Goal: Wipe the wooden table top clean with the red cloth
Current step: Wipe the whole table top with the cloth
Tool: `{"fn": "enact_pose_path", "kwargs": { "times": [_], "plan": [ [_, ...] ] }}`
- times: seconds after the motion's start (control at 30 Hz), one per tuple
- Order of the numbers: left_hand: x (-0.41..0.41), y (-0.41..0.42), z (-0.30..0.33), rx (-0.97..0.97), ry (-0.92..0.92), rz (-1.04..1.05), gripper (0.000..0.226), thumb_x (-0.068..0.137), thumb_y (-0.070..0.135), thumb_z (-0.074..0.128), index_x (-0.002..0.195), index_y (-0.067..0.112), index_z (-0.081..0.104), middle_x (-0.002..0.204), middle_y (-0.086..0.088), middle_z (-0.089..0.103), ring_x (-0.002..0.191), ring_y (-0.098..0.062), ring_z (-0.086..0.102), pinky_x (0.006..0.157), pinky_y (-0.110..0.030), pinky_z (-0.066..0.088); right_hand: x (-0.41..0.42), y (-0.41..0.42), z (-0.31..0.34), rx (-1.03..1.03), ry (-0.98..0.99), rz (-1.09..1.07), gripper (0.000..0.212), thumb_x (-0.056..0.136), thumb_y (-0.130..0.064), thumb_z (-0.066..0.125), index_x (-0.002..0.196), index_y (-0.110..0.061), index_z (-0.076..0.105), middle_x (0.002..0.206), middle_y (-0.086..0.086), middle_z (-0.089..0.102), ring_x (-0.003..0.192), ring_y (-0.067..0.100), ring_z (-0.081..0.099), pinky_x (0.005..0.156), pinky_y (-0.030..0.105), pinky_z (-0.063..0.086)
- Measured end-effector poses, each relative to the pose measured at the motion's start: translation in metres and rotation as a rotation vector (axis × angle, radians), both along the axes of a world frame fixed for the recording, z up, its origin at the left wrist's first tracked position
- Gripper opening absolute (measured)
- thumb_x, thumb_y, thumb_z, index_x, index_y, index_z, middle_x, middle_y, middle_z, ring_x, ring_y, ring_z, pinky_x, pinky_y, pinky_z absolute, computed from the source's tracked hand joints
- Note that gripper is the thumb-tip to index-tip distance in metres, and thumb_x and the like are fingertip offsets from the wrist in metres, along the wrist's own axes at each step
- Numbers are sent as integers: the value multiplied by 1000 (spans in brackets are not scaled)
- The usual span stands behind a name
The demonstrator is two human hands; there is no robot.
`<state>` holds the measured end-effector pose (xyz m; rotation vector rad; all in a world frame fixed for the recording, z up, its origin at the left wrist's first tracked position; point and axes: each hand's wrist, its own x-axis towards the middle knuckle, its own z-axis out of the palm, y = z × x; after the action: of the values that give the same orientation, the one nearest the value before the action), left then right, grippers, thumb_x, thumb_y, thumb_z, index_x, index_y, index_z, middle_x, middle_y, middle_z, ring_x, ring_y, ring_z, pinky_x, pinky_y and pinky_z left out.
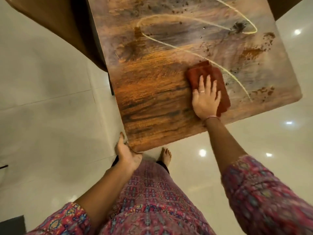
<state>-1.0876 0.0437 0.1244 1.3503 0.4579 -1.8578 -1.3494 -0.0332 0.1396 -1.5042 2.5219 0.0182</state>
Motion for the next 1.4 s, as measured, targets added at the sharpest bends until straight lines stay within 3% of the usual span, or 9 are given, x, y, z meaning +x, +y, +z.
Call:
{"fn": "enact_pose_path", "kwargs": {
  "times": [0.17, 0.3, 0.5, 0.63, 0.77, 0.87, 1.03, 1.17, 1.4],
  "plan": [
    [-42, 28, 0, -63, 15, 317, 59, 96, 55, 25, 126, 16, 58, 122, -14, 63, 110, -30, 59, 96, -43, 45, 111, 79, -11, -111, -143, 538, 58, 94, -38, 37, 151, -27, 30, 159, 1, 25, 147, 27, 21, 115, 49, 19],
    [-71, 40, 6, -131, 39, 420, 67, 92, 60, 24, 130, 13, 53, 127, -14, 59, 113, -28, 57, 87, -40, 46, 61, 122, -7, -70, -197, 847, 54, 96, -39, 38, 150, -30, 32, 158, -2, 27, 147, 22, 23, 116, 44, 18],
    [-98, 54, 11, -93, 97, 473, 80, 85, 75, 29, 117, 5, 49, 123, -17, 53, 109, -32, 54, 93, -47, 43, -90, 82, 3, 17, -107, 454, 55, 98, -41, 28, 152, -33, 20, 162, -4, 13, 150, 20, 10, 119, 45, 11],
    [-125, 63, 15, -90, 147, 392, 81, 85, 75, 29, 125, 6, 44, 121, -17, 52, 123, -33, 46, 96, -47, 40, -49, 59, 0, -5, -33, 135, 59, 100, -38, 31, 155, -28, 10, 163, 1, 3, 150, 25, 2, 119, 48, 7],
    [-141, 64, 18, -59, 145, 256, 84, 83, 78, 25, 118, 9, 56, 129, -15, 57, 118, -33, 53, 102, -50, 37, 34, 120, -1, 0, -215, 623, 60, 95, -36, 38, 152, -29, 23, 162, -1, 15, 150, 25, 9, 117, 48, 9],
    [-138, 62, 19, -39, 157, 236, 90, 84, 78, 20, 133, 8, 48, 133, -14, 53, 128, -29, 46, 109, -47, 32, 5, 133, 1, 29, -249, 811, 58, 96, -39, 37, 152, -34, 22, 161, -7, 17, 150, 19, 11, 119, 43, 9],
    [-136, 61, 23, -51, 170, 284, 100, 82, 81, 22, 139, 1, 38, 142, -15, 45, 128, -27, 47, 96, -43, 37, -81, 65, 2, -2, -167, 402, 55, 100, -40, 37, 152, -35, 21, 162, -7, 14, 150, 19, 10, 119, 42, 11],
    [-140, 64, 27, -95, 149, 280, 103, 78, 83, 30, 143, 3, 34, 145, -13, 42, 130, -26, 45, 103, -42, 34, -63, 15, -1, -12, -108, 72, 58, 101, -44, 32, 154, -29, 14, 163, 1, 8, 150, 25, 5, 119, 49, 9],
    [-148, 54, 32, -62, 80, 181, 84, 90, 70, 24, 142, 5, 36, 146, -15, 40, 132, -27, 42, 106, -39, 35, 11, 107, -1, -1, -216, 650, 54, 99, -43, 34, 151, -35, 24, 161, -5, 18, 149, 21, 12, 118, 43, 11]
  ]
}}
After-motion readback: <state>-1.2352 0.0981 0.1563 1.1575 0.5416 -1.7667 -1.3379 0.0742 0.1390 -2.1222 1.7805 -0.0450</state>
